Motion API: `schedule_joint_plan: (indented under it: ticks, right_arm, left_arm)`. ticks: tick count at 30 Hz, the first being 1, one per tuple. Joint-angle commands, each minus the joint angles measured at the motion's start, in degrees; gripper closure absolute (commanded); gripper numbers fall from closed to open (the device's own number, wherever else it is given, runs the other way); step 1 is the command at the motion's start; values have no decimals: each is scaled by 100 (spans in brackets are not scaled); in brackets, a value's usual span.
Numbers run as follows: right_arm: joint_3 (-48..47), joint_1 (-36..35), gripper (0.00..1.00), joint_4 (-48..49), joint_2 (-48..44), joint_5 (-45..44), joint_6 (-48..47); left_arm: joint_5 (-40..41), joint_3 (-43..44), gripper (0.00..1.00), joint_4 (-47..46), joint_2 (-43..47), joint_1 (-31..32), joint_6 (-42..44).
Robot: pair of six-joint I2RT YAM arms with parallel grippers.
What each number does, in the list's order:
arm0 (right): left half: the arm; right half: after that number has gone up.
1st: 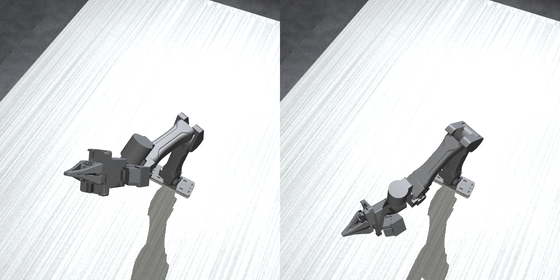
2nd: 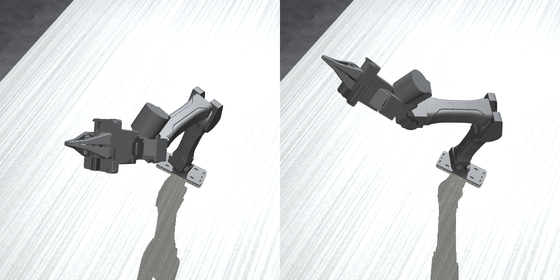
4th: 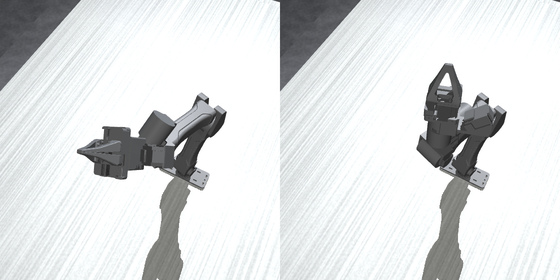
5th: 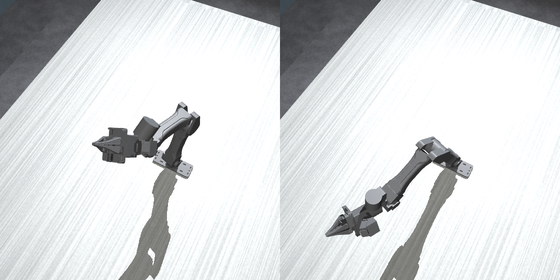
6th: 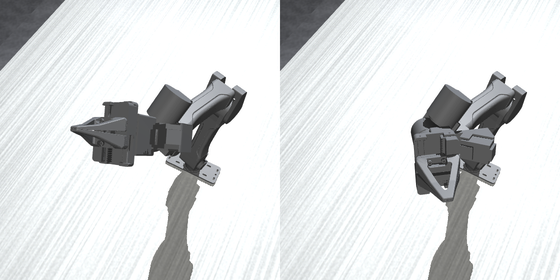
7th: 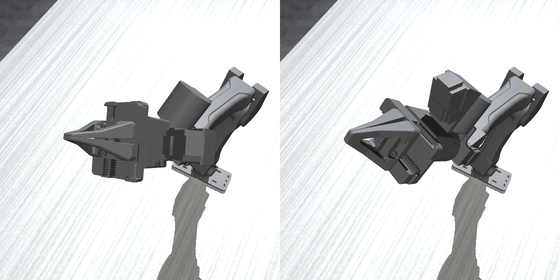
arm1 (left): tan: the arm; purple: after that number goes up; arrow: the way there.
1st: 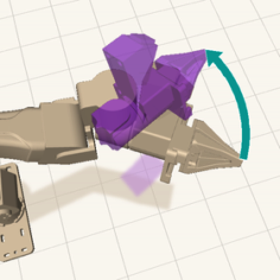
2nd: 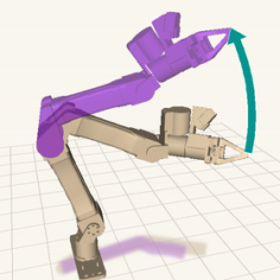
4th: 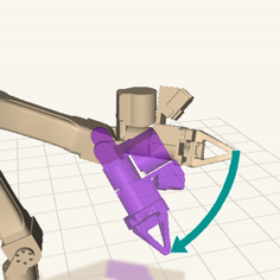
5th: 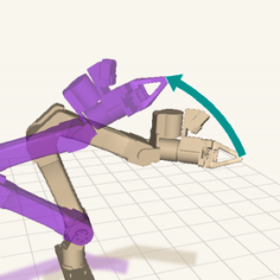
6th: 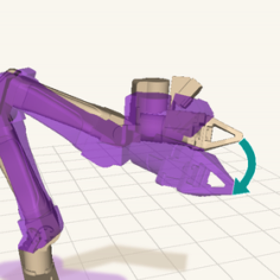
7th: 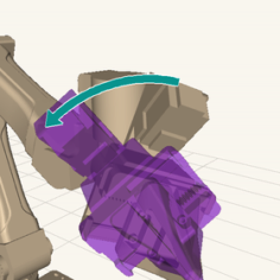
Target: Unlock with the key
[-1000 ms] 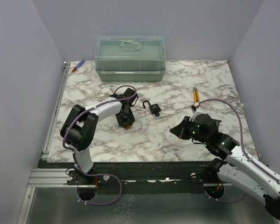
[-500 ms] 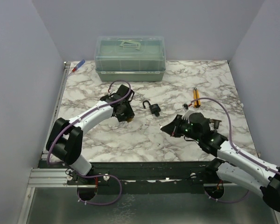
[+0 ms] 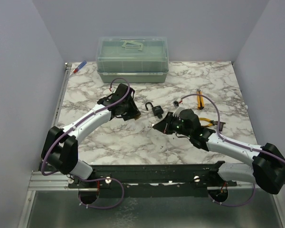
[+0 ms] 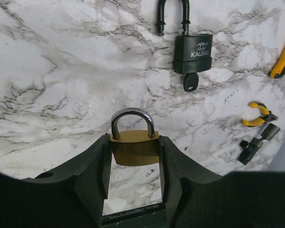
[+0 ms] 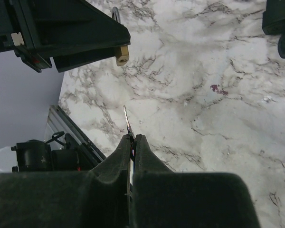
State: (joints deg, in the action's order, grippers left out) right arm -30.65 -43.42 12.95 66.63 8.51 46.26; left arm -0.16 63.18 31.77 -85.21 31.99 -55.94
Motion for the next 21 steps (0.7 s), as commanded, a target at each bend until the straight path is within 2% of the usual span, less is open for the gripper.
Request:
schedule_joint_plan:
  ticks: [1,21]
  right_arm:
    - [-363,-82,100,625,375,104,-117]
    - [-943,-139,100,846,1285,242,-281]
  left_arm:
    - [-416,-109,100,-387,261,1,-315]
    - [-810,-194,100,-744,434,-24,-649]
